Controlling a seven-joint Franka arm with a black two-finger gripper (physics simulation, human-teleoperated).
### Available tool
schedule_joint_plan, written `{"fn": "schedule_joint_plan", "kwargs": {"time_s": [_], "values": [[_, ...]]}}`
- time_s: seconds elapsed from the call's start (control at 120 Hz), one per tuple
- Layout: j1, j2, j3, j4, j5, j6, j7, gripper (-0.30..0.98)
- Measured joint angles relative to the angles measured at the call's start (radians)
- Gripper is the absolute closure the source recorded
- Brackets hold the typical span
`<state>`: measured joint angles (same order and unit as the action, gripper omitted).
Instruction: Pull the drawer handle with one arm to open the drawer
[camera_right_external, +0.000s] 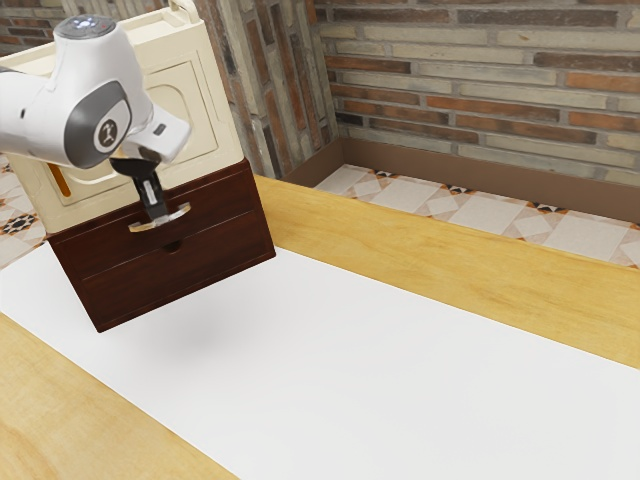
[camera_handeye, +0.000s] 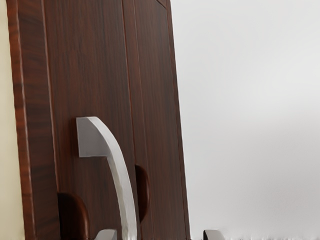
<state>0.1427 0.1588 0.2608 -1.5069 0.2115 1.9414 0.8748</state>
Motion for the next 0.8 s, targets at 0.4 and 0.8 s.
{"fn": "schedule_joint_plan", "kwargs": {"time_s": [0.4, 0.8], "values": [[-0.022, -0.003, 0.028, -0.027, 0.004, 0.030, 0.065, 0.54], [-0.018, 0.004, 0.029, -0.048, 0.003, 0.046, 0.097, 0.54]]}}
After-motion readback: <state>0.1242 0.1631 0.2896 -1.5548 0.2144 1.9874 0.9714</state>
